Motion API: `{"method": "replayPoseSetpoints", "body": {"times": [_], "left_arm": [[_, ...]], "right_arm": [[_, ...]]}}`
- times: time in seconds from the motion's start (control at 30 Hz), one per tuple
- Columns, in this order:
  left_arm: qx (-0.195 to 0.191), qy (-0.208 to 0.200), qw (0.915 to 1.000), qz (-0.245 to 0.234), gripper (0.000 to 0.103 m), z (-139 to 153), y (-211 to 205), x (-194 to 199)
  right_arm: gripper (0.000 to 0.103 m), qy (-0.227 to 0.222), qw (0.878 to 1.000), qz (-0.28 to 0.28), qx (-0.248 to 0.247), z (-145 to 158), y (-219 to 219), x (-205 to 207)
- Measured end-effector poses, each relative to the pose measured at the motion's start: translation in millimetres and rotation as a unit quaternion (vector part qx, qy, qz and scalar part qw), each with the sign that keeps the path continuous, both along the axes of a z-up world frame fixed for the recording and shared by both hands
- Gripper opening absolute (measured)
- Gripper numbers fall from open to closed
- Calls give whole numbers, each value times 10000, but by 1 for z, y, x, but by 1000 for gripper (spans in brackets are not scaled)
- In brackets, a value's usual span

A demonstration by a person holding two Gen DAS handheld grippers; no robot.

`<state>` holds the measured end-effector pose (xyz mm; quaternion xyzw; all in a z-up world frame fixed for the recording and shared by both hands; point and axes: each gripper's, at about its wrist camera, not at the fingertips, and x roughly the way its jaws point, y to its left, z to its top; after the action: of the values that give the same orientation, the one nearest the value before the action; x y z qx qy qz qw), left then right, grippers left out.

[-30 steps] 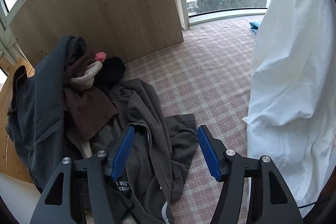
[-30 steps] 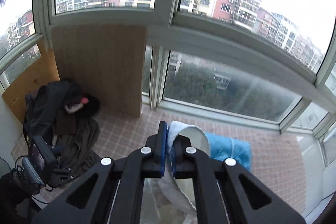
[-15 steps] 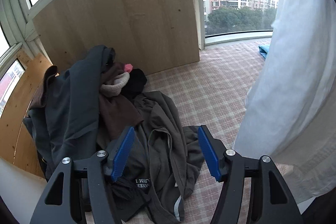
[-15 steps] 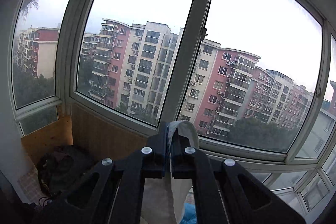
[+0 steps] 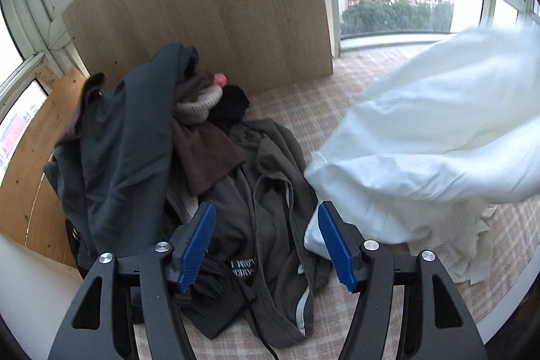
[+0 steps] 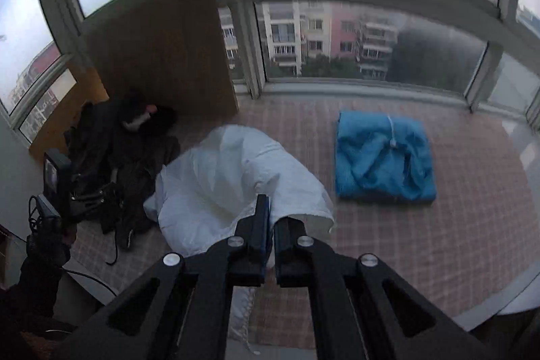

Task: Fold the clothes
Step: 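Lay the white shirt flat on the mat and open the right gripper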

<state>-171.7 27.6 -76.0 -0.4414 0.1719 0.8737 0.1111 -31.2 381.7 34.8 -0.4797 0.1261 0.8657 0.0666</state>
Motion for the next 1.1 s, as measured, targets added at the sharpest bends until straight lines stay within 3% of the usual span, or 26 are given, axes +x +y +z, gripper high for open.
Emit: {"method": "replayPoseSetpoints", "body": {"times": [0.07,0.13,0.23,0.63,0.83,0.93,1.1], "left_arm": [[-102,-204,9997,-108,61,-15,7,2],[-245,-358,9988,-217,61,-30,16,2],[-393,-519,9971,-389,61,-41,31,1],[-544,-434,9900,-1226,62,-28,93,-11],[-790,-455,9799,-1777,62,-40,129,-9],[-763,-455,9791,-1828,62,-42,137,-13],[-668,-453,9791,-1864,62,-44,147,-20]], "right_arm": [[3,-624,9973,-354,-152,-74,20,21],[3,-1045,9920,-608,-374,-124,40,46],[3,-1245,9871,-827,-580,-159,50,59],[3,-1038,9917,-670,-350,-146,47,54],[5,-1131,9899,-756,-406,-151,50,53],[11,-1274,9870,-809,-556,-158,53,54],[12,-1396,9842,-890,-630,-169,57,53]]}}
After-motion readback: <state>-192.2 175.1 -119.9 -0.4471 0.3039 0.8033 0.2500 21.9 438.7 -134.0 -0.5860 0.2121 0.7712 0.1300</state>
